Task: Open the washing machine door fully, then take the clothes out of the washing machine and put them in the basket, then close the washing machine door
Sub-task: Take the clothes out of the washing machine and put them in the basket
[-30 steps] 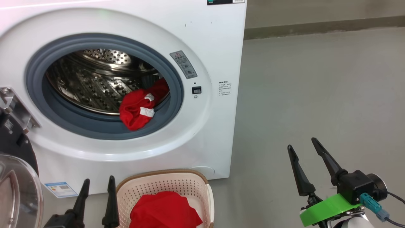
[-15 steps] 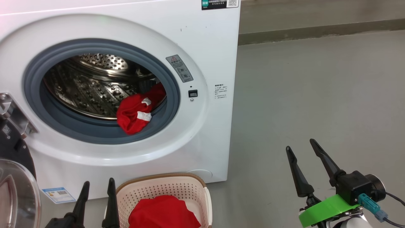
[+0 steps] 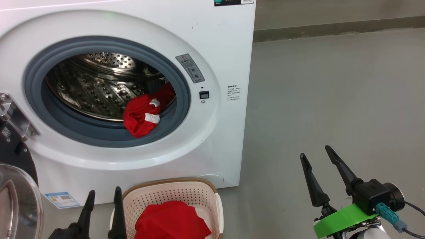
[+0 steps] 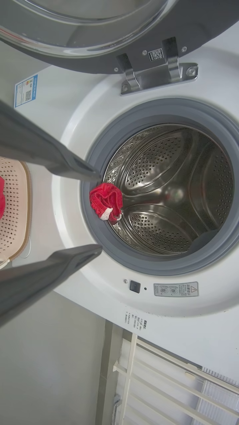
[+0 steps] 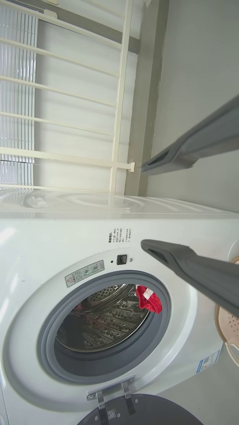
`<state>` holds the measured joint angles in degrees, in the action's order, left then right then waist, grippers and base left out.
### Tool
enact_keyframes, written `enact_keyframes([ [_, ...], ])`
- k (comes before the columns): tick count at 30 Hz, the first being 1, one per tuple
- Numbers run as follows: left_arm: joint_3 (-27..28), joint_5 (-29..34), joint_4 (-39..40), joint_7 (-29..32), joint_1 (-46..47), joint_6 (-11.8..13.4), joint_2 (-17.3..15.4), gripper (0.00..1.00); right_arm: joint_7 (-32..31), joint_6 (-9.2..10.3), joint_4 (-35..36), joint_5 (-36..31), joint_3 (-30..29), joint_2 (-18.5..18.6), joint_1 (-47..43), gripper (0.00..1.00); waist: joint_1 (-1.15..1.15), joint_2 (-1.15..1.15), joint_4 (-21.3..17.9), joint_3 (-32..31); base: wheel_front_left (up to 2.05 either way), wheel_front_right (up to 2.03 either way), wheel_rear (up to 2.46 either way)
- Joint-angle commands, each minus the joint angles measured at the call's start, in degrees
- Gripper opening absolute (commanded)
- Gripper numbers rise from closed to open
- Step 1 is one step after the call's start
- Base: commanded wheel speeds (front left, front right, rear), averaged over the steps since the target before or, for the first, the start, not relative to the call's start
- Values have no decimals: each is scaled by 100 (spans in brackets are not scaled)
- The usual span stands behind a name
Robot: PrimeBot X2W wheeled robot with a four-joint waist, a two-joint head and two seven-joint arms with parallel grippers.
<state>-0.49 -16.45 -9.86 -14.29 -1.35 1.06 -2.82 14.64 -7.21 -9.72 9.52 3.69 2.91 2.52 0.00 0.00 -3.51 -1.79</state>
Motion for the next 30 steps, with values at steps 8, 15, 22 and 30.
enact_keyframes([
  [8, 165, -150, 111, -20, 272, 56, -85, 100, 36, -28, 173, 46, 141, -3, 142, 100, 0, 0, -22, 172, 0, 0, 0],
  [15, 150, -225, 86, -18, 591, 54, -98, 100, 36, -28, 225, 16, 137, -3, 257, 100, 0, 0, 5, 490, 0, 0, 0],
  [22, 125, -279, -66, 46, 1314, -11, -214, 100, 36, -28, 316, -64, 115, -3, 506, 100, 0, 0, 75, 1041, 0, 0, 0],
  [30, 141, -312, -489, 26, 2239, -106, -386, 100, 36, -28, 468, -80, 39, -3, 789, 100, 0, 0, 120, 1632, 0, 0, 0],
])
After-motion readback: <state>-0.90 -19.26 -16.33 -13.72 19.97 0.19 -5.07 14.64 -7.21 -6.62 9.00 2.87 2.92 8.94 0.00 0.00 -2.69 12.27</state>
